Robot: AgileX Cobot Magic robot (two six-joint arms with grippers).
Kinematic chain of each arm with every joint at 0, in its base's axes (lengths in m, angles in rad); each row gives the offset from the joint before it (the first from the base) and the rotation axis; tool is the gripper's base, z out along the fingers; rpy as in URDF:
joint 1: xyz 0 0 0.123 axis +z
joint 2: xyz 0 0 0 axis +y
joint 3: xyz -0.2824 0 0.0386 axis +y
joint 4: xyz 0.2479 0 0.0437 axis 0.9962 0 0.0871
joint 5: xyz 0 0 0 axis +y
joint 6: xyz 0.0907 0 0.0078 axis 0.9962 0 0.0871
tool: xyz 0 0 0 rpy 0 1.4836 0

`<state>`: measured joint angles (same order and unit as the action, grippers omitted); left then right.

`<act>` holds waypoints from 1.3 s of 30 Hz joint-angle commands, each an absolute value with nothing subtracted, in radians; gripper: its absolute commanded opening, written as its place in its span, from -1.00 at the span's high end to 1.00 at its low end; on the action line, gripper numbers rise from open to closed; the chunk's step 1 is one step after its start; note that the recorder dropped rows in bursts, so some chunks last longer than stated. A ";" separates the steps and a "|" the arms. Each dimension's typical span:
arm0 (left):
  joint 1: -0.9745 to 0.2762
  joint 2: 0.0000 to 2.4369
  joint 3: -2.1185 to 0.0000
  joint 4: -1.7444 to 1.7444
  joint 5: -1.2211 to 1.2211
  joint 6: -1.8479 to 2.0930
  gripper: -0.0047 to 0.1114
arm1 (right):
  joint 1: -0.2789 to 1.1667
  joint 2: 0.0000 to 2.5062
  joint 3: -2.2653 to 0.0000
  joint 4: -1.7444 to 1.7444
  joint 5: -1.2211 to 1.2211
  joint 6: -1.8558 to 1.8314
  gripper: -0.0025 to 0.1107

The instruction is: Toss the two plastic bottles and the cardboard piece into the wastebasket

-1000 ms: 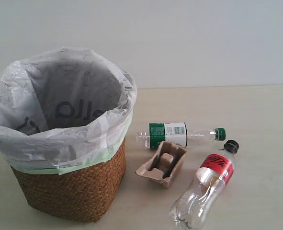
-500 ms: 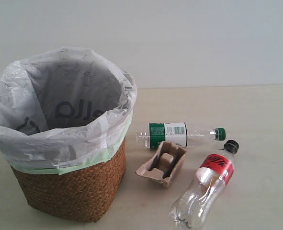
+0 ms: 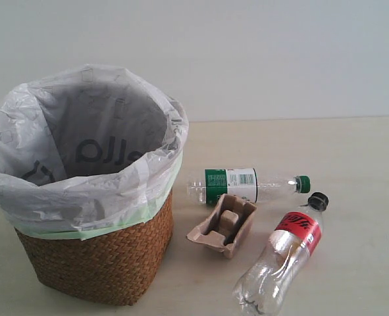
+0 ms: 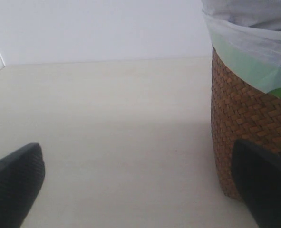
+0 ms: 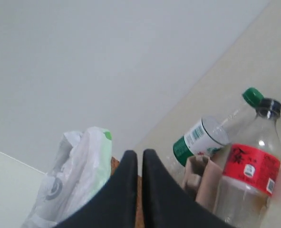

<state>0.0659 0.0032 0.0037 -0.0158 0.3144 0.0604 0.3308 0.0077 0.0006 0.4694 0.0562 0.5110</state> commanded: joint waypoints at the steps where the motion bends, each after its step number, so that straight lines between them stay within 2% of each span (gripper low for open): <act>1: 0.059 0.000 0.000 -0.018 0.307 0.052 -0.94 | 0.344 0.000 -0.017 0.461 0.000 0.367 0.96; 5: 0.059 0.000 0.000 -0.018 0.307 0.052 -0.94 | 0.348 0.114 -0.144 0.459 0.056 0.207 0.96; 12: 0.059 0.000 0.000 -0.018 0.307 0.052 -0.94 | 0.348 0.607 -0.445 0.457 0.244 0.049 0.96; 19: 0.059 0.000 0.000 -0.018 0.307 0.052 -0.94 | 0.348 0.993 -0.638 0.457 0.424 0.000 0.91; 22: 0.059 0.000 0.000 -0.018 0.307 0.052 -0.94 | 0.348 1.098 -0.670 0.464 0.435 0.024 0.55; 26: 0.059 0.000 0.000 -0.018 0.307 0.052 -0.94 | 0.348 1.197 -0.690 0.464 0.419 0.144 -0.25; 27: 0.059 0.000 0.000 -0.018 0.307 0.052 -0.94 | 0.348 1.219 -0.690 0.464 0.411 0.169 -0.40; 28: 0.059 0.000 0.000 -0.018 0.307 0.052 -0.94 | 0.348 1.262 -0.690 0.464 0.416 0.216 -0.41; 30: 0.059 0.000 0.000 -0.018 0.307 0.052 -0.94 | 0.348 1.316 -0.690 0.464 0.428 0.261 -0.26; 31: 0.059 0.000 0.000 -0.018 0.307 0.052 -0.94 | 0.348 1.331 -0.690 0.466 0.429 0.264 -0.24; 39: 0.059 0.000 0.000 -0.018 0.307 0.052 -0.94 | 0.348 1.442 -0.690 0.474 0.464 0.346 -0.24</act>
